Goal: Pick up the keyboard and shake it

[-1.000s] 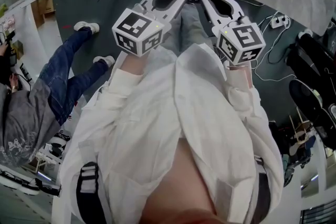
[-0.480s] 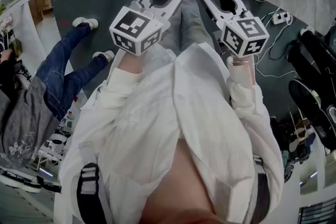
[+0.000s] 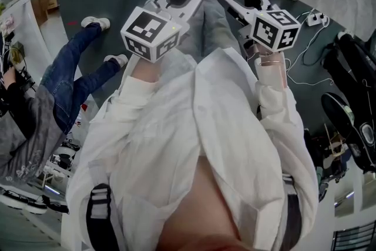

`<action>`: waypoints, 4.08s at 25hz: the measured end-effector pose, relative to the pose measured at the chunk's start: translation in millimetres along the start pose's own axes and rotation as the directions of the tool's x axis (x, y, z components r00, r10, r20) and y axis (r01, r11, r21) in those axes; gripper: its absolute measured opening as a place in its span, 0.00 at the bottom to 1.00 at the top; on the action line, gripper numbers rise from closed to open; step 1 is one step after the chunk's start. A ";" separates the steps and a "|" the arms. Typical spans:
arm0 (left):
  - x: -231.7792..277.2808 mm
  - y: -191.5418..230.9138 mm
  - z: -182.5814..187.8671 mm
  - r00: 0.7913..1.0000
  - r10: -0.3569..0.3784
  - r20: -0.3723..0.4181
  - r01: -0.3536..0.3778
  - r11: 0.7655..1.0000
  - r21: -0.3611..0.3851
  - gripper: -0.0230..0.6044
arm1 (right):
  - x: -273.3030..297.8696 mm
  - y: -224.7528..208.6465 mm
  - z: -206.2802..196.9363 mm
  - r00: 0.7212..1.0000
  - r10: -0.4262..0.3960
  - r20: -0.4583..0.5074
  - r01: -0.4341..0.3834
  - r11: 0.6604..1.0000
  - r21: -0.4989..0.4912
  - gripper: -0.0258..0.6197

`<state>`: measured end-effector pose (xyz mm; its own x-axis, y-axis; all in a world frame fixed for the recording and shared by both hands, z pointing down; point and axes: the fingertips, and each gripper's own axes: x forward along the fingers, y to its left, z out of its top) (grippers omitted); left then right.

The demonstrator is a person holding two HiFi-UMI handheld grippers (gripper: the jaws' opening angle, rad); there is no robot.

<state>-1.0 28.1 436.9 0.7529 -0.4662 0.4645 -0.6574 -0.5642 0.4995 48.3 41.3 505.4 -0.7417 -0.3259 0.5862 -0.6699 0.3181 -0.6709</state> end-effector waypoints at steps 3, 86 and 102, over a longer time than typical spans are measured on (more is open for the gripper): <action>1.3 2.9 -0.2 1.000 -0.002 -0.005 0.002 1.000 0.000 0.06 | 8.5 -2.7 -4.9 0.999 0.039 -0.007 -0.039 0.997 0.067 0.50; 9.1 46.0 23.3 0.997 0.071 0.038 -0.069 0.997 -0.045 0.06 | 46.3 35.8 -7.2 0.862 0.507 0.023 -0.504 0.861 -0.073 0.29; 10.5 92.3 56.2 0.986 0.132 0.103 -0.129 0.991 -0.041 0.06 | 53.6 25.5 -15.6 0.879 0.476 -0.033 -0.475 0.866 -0.157 0.28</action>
<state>-52.1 -67.2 446.8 0.6582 -0.6046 0.4486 -0.7496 -0.4709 0.4652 -9.0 45.8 526.8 -0.9718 -0.1052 0.2110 -0.2328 0.5703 -0.7878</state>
